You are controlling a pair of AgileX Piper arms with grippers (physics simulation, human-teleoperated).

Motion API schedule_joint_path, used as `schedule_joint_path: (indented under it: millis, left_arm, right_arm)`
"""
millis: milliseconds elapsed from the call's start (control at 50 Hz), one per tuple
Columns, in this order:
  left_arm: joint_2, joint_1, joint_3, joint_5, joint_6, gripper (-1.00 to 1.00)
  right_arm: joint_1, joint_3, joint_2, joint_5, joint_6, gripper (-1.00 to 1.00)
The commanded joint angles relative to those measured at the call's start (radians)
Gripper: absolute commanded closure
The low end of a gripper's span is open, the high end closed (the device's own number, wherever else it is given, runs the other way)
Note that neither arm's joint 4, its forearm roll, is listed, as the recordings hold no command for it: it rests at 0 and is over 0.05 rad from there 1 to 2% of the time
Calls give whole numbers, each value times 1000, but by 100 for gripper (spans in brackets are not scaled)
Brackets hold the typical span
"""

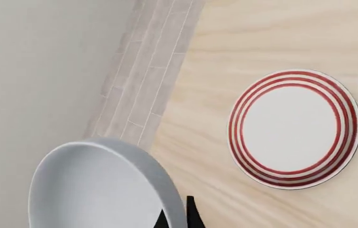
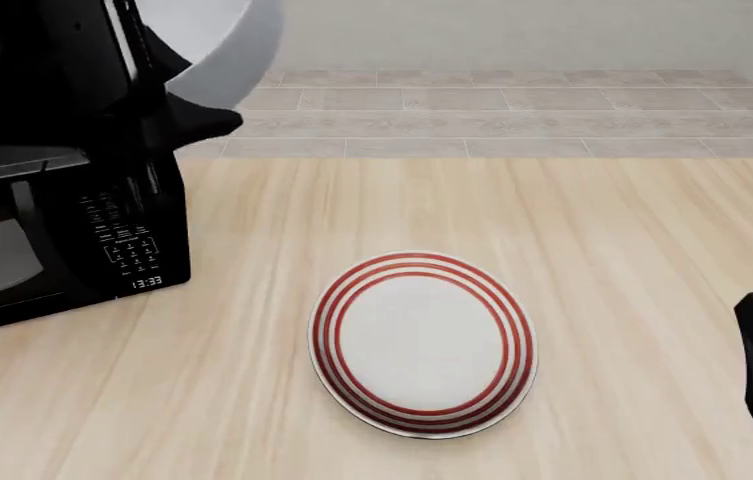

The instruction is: Pick up the white bowl and put it on the plate.

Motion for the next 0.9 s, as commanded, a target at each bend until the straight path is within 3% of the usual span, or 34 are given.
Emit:
schedule_joint_path:
  millis: [20, 400, 460, 620, 900]
  left_arm:
    - [65, -84, -12, -54, -14, 100]
    - [155, -194, 4, -129, -66, 100]
    - [166, -246, -25, -120, -121, 100]
    - [189, -260, -1, -153, -110, 100]
    - [223, -325, -1, -176, -160, 100]
  right_arm:
    - [-2, 2, 1, -3, -1, -100]
    - [-2, 2, 1, -3, -1, -100]
    - [-1, 2, 1, -3, -1, -100]
    - [-1, 2, 1, -3, -1, -100]
    - [-1, 2, 1, -3, -1, -100]
